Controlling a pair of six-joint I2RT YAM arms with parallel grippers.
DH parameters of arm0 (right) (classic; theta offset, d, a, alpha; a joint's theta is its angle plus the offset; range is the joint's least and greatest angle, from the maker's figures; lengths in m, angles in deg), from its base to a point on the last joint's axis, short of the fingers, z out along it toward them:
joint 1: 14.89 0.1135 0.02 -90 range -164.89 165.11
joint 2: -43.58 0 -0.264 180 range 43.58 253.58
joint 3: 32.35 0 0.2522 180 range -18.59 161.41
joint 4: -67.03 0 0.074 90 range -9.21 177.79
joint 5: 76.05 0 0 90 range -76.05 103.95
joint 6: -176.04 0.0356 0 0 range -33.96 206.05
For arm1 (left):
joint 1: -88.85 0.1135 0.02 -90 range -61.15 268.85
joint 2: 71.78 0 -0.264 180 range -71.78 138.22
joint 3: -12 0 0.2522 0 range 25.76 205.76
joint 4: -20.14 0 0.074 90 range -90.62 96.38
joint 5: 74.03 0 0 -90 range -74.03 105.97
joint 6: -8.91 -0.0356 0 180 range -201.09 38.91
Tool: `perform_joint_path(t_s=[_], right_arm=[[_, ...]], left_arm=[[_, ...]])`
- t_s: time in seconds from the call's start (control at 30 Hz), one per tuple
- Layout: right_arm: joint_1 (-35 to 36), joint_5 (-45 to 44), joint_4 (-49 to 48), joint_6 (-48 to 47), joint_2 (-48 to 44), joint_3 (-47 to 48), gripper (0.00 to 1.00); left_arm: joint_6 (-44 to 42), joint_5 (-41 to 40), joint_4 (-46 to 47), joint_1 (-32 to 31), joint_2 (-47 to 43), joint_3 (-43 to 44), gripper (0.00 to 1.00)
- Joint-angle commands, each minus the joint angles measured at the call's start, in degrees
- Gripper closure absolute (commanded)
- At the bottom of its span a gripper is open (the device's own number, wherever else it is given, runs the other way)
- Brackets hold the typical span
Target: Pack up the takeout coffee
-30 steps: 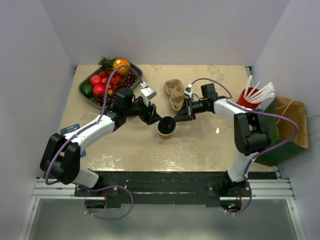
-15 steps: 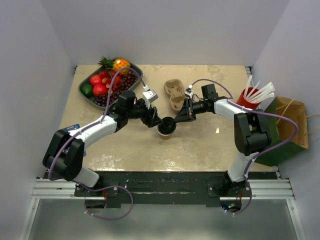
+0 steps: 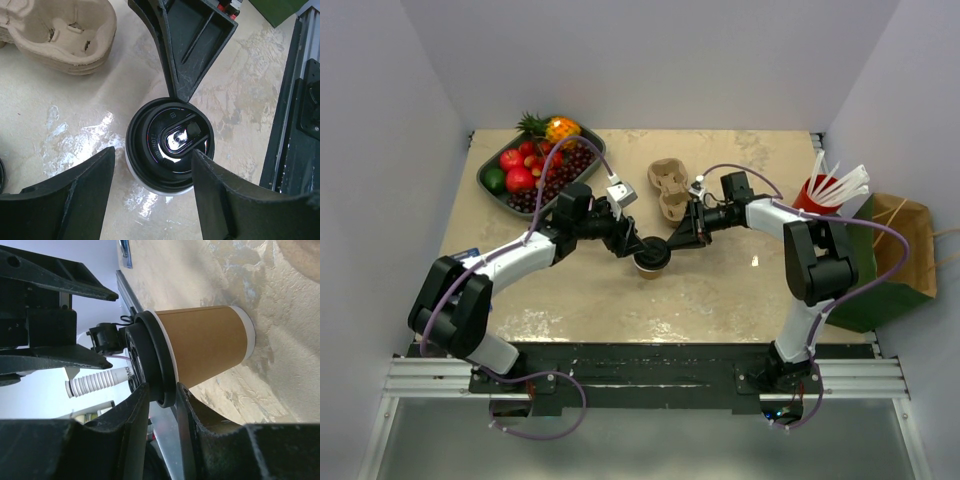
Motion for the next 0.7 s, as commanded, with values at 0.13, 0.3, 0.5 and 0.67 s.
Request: perform_joint_path(t_s=[0.13, 0.3, 0.5, 0.67], right_arm=[[-0.29, 0.11, 0.31, -0.09, -0.68, 0.25, 0.66], [-0.29, -0.16, 0.57, -0.17, -0.59, 0.33, 0.62], [-0.38, -1.21, 1.63, -0.79, -0.50, 0.69, 0.56], [-0.38, -1.65, 1.89, -0.88, -0.68, 0.95, 0.56]], left_arm=[[-0.13, 1.29, 3.28, -0.29, 0.01, -0.49, 0.34], [-0.39, 0.94, 2.67, -0.29, -0.25, -0.84, 0.34], [-0.83, 0.33, 1.88, -0.29, -0.69, -1.10, 0.34], [-0.83, 0.15, 1.70, -0.29, -1.04, -1.37, 0.34]])
